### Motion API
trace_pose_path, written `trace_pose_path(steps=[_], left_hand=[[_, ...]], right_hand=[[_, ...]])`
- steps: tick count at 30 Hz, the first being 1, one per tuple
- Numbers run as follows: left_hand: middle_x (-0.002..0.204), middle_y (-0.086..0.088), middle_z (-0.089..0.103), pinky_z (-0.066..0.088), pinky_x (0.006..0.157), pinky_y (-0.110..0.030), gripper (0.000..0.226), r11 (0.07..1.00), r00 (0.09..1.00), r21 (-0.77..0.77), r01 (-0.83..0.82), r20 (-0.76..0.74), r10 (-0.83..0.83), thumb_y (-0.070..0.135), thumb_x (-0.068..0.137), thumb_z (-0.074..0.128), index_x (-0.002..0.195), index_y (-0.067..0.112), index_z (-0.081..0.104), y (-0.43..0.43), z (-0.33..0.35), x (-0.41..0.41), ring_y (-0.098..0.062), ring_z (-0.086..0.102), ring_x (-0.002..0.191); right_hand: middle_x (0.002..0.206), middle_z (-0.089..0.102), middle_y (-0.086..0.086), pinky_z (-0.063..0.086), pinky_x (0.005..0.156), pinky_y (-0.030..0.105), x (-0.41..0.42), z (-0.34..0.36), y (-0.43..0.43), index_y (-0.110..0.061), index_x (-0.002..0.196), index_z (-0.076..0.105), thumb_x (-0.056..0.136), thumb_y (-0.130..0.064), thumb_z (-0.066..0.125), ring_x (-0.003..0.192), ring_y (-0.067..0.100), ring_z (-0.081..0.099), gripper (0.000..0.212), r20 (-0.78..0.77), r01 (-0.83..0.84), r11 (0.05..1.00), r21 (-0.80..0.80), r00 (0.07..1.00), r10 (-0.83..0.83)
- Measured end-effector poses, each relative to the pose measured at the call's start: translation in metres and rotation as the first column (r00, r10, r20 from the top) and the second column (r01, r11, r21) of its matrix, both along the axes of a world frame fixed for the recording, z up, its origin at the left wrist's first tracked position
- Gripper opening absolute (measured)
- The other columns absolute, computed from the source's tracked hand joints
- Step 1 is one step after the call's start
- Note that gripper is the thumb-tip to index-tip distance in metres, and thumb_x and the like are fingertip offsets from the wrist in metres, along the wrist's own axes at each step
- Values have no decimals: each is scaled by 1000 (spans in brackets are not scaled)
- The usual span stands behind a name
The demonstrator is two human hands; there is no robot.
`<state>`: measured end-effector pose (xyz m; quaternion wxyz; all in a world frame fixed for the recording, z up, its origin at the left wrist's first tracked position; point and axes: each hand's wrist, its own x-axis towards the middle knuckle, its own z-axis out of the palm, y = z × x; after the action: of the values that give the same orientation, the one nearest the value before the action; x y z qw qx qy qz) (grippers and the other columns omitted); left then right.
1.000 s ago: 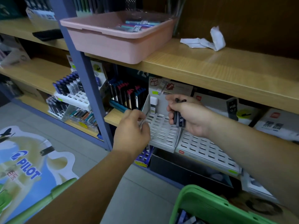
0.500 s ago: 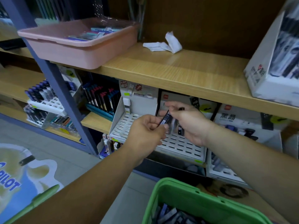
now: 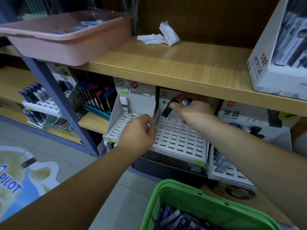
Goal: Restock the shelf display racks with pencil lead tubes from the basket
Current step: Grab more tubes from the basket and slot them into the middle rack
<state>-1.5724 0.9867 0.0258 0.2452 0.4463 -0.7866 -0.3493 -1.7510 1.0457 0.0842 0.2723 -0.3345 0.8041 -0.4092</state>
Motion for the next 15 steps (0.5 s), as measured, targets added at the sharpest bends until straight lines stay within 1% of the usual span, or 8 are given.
trace_pose_path(steps=[2, 3, 5, 7, 9, 11, 13, 15], left_hand=[[68, 9, 61, 50, 62, -28, 16, 998, 983, -47, 33, 180, -24, 34, 92, 73, 107, 29, 67, 1, -9, 7, -12, 60, 65], [71, 10, 61, 50, 66, -28, 23, 997, 972, -47, 53, 233, -40, 38, 91, 74, 112, 31, 67, 4, -12, 9, -12, 61, 71], [72, 12, 58, 45, 68, -26, 30, 995, 965, -65, 80, 257, -61, 43, 91, 74, 118, 32, 70, 7, -19, 12, -12, 59, 76], [73, 14, 57, 44, 68, -24, 31, 996, 972, -61, 73, 226, -57, 46, 92, 73, 120, 33, 72, 6, -25, 15, -10, 58, 77], [74, 14, 58, 50, 72, -25, 32, 997, 977, -45, 67, 204, -56, 49, 91, 73, 120, 34, 73, 3, -29, 17, -8, 59, 78], [75, 15, 58, 54, 76, -27, 34, 997, 978, -33, 73, 197, -65, 51, 90, 73, 120, 36, 73, 2, -31, 18, -9, 59, 80], [76, 15, 57, 52, 75, -27, 34, 997, 980, -21, 76, 184, -71, 50, 90, 74, 121, 37, 73, 0, -32, 18, -8, 59, 81], [76, 15, 57, 49, 72, -24, 33, 997, 982, -20, 76, 176, -71, 50, 90, 74, 120, 37, 72, -1, -34, 18, -6, 57, 78]], right_hand=[[75, 55, -3, 38, 45, 13, -2, -9, -9, -17, 80, 59, 93, -42, 72, 62, 15, 55, 32, -125, 1, 1000, -29, 992, -4], [80, 56, -6, 46, 55, 15, -3, -16, -13, -20, 84, 62, 93, -36, 74, 71, 17, 58, 22, -138, -9, 995, -96, 990, -4], [86, 61, -15, 57, 80, 31, -3, -31, -18, -28, 90, 67, 91, -22, 75, 90, 17, 64, 10, -130, -27, 975, -220, 991, -2], [90, 63, -21, 58, 90, 44, -3, -42, -21, -28, 92, 68, 91, -14, 75, 97, 16, 65, 15, -155, -47, 964, -262, 988, 6], [92, 64, -19, 58, 91, 45, -2, -47, -25, -29, 91, 67, 92, -13, 74, 94, 16, 65, 18, -141, -49, 965, -257, 990, 13], [92, 63, -19, 59, 89, 39, -3, -52, -29, -29, 93, 68, 92, -14, 75, 89, 15, 65, 16, -130, -57, 969, -241, 991, 26], [89, 62, -22, 56, 79, 34, -3, -55, -32, -27, 91, 71, 92, -14, 75, 74, 9, 60, 14, -112, -65, 967, -246, 993, 38], [88, 65, -19, 50, 77, 30, -3, -57, -36, -27, 89, 71, 91, -13, 76, 70, 5, 56, 15, -89, -54, 961, -272, 996, 30]])
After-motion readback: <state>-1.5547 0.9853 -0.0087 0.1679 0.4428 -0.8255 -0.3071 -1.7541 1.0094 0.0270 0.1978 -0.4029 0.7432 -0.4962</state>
